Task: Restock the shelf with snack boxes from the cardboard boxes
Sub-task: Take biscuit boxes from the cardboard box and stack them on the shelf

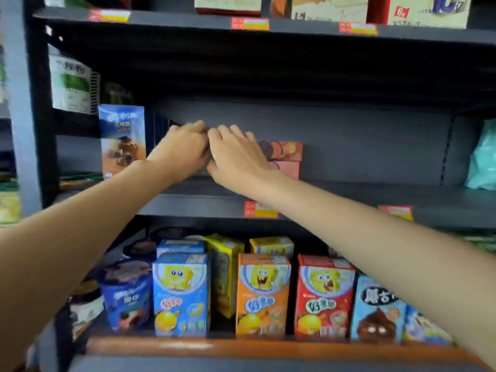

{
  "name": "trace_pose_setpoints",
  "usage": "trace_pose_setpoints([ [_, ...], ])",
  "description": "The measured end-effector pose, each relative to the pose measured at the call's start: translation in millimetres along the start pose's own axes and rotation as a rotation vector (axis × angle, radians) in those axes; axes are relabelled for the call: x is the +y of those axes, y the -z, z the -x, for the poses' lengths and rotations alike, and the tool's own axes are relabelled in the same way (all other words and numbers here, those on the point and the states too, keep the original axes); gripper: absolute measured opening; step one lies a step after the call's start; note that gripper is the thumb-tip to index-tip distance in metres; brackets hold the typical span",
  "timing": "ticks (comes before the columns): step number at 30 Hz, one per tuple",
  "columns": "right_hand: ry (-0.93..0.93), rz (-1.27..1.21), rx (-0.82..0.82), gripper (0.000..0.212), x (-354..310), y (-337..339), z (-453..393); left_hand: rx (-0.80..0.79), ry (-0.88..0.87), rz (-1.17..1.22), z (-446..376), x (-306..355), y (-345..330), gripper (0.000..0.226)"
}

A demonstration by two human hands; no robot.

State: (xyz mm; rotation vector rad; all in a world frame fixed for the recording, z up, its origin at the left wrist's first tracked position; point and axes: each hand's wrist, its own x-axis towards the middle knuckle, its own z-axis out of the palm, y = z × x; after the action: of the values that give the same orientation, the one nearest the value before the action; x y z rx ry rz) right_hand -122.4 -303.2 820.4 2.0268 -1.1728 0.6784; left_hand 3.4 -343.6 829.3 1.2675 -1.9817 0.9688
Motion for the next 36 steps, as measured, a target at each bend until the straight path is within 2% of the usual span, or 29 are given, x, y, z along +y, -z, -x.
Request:
trace_pose_setpoints([
  [2,0.008,-0.170,0.073,0.041,-42,3,21,0.197,0.027,0.154,52,-9,15,0.038],
  [4,0.033,-0.430,0.132,0.044,-87,-3,54,0.290,0.089,0.260,118,-13,18,0.030],
  [6,0.058,-0.659,0.153,0.044,-136,-27,101,0.252,0.098,0.263,198,-12,8,0.018],
  [7,0.061,-0.723,0.095,0.043,-163,-43,133,0.164,0.066,0.266,243,-6,4,0.016],
  [10,0.073,-0.794,-0.319,0.051,-240,-106,246,-0.204,0.051,0.262,401,12,-35,0.022],
  [15,0.286,-0.556,-1.306,0.067,-330,-202,443,-0.682,0.119,0.305,652,56,-94,0.042],
  [17,0.293,-0.509,-1.518,0.064,-351,-240,510,-0.834,0.184,0.340,718,78,-106,0.041],
  [21,0.213,-0.419,-1.756,0.052,-382,-307,622,-1.096,0.263,0.349,833,126,-145,0.028],
  [24,0.146,-0.491,-1.796,0.047,-411,-365,703,-1.189,0.275,0.377,900,166,-188,0.035],
  [26,0.091,-0.566,-1.782,0.049,-435,-407,743,-1.170,0.279,0.397,924,185,-218,0.028],
  [32,0.065,-0.695,-1.591,0.050,-506,-509,817,-1.410,0.231,0.470,984,227,-296,0.041],
  [34,0.027,-0.695,-1.522,0.054,-528,-536,830,-1.442,0.255,0.470,998,233,-310,0.048],
  [36,-0.011,-0.632,-1.519,0.056,-545,-560,839,-1.452,0.318,0.478,1004,230,-318,0.059],
])
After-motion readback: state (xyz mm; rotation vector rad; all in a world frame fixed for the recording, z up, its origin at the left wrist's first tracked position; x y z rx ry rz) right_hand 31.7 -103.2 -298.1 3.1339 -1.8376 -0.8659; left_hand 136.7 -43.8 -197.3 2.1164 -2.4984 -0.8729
